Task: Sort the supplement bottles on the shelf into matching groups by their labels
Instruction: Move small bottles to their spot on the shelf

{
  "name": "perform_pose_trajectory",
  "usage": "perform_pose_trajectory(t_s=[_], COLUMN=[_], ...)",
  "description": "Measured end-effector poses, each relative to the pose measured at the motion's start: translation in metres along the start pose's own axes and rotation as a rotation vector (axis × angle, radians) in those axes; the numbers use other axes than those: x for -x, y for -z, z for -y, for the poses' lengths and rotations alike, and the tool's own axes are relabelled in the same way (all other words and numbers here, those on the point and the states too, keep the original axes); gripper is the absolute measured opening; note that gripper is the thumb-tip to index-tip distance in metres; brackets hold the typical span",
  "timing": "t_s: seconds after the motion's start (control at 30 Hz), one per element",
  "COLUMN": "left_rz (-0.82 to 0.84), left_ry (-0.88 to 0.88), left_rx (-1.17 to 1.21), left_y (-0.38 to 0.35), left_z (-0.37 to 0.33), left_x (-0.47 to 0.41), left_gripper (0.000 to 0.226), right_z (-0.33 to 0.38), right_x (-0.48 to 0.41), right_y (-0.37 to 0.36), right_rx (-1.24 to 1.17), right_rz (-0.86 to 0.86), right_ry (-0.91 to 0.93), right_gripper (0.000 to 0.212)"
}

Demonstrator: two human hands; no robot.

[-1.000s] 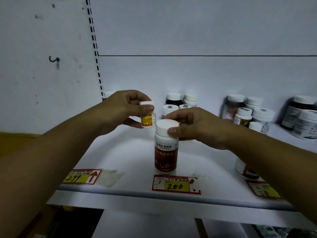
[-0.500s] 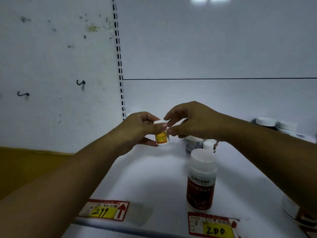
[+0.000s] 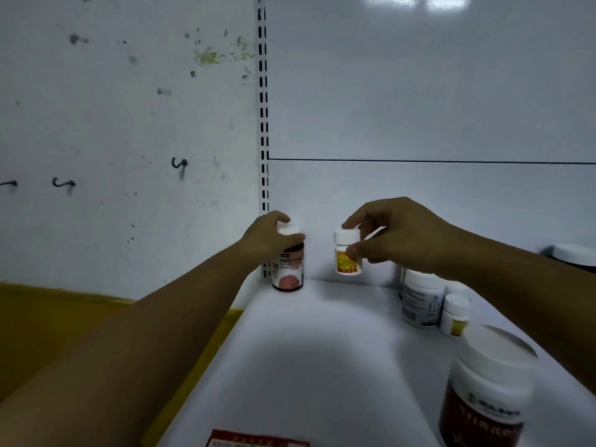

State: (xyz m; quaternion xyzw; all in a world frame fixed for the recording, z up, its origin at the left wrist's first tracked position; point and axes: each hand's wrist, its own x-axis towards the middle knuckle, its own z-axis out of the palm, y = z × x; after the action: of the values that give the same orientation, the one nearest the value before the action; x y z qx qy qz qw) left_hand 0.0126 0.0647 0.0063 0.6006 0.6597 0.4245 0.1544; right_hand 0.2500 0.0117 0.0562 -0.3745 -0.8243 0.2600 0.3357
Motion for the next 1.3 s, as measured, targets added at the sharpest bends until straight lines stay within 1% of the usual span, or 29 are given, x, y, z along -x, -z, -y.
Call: perform_pose_trajectory(t_s=[0.07,0.2,0.3,0.33,0.4,0.47,0.53,0.6,0.67,0.73,0.77,0.87,0.9,0.97,1.03,1.1,1.2,1.23,1.3], left_rz=[0.003,-0.082,-0.059,-0.026,0.095,0.249,0.354,0.409,0.438,0.454,0.452,0.422,0.412,0.423,0.447,0.394,0.174,0.156,0.221], left_ry=[0.002,-0.089,-0.138,-0.127,-0.088,-0.087,-0.114,-0.122,-0.114,-0.098,-0.089,-0.070,-0.066,-0.075,-0.095,-0.126,-0.235,-0.275,-0.334], left_rx=[-0.019,0.004,0.063,0.115,0.173,0.162,0.140,0.121,0.070,0.026,0.010,-0.007,-0.007,-0.044,-0.147,-0.192,-0.042,0.024,0.090], left_y=[-0.008,-0.012,0.004,0.014,0.039,0.058,0.072,0.079,0.084,0.088,0.090,0.093,0.093,0.094,0.096,0.097,0.091,0.085,0.061], left_z=[0.010,0.016,0.005,-0.002,-0.017,-0.028,-0.033,-0.037,-0.039,-0.039,-0.038,-0.033,-0.033,-0.035,-0.042,-0.055,-0.088,-0.102,-0.133], left_x=[-0.012,-0.022,-0.011,-0.003,0.020,0.048,0.080,0.109,0.132,0.148,0.154,0.166,0.167,0.171,0.173,0.174,0.173,0.173,0.176], left_gripper=[0.048,0.029,0.020,0.019,0.018,0.018,0.018,0.021,0.025,0.030,0.032,0.027,0.027,0.031,0.039,0.049,0.067,0.069,0.065], right_z=[0.002,0.004,0.010,0.012,0.019,0.026,0.034,0.044,0.053,0.058,0.059,0.059,0.058,0.054,0.050,0.046,0.036,0.032,0.023], right_x=[0.000,0.004,0.009,0.010,0.014,0.018,0.023,0.027,0.029,0.031,0.032,0.035,0.036,0.041,0.047,0.054,0.066,0.071,0.081], right_y=[0.000,0.003,0.002,0.002,-0.001,-0.005,-0.011,-0.018,-0.025,-0.030,-0.032,-0.033,-0.032,-0.028,-0.019,-0.005,0.021,0.031,0.053], right_rx=[-0.007,-0.079,-0.137,-0.149,-0.127,-0.082,-0.049,-0.027,0.001,0.024,0.043,0.062,0.048,0.019,-0.018,-0.073,-0.163,-0.195,-0.240], right_rz=[-0.007,0.034,0.060,0.074,0.137,0.227,0.328,0.427,0.514,0.554,0.565,0.576,0.572,0.553,0.515,0.460,0.391,0.377,0.353], right_ry=[-0.008,-0.074,-0.078,-0.072,-0.059,-0.030,0.026,0.072,0.103,0.128,0.150,0.202,0.204,0.201,0.208,0.212,0.213,0.209,0.196], right_gripper=[0.026,0.024,0.022,0.022,0.020,0.021,0.025,0.031,0.043,0.053,0.052,0.033,0.030,0.029,0.029,0.029,0.031,0.032,0.032])
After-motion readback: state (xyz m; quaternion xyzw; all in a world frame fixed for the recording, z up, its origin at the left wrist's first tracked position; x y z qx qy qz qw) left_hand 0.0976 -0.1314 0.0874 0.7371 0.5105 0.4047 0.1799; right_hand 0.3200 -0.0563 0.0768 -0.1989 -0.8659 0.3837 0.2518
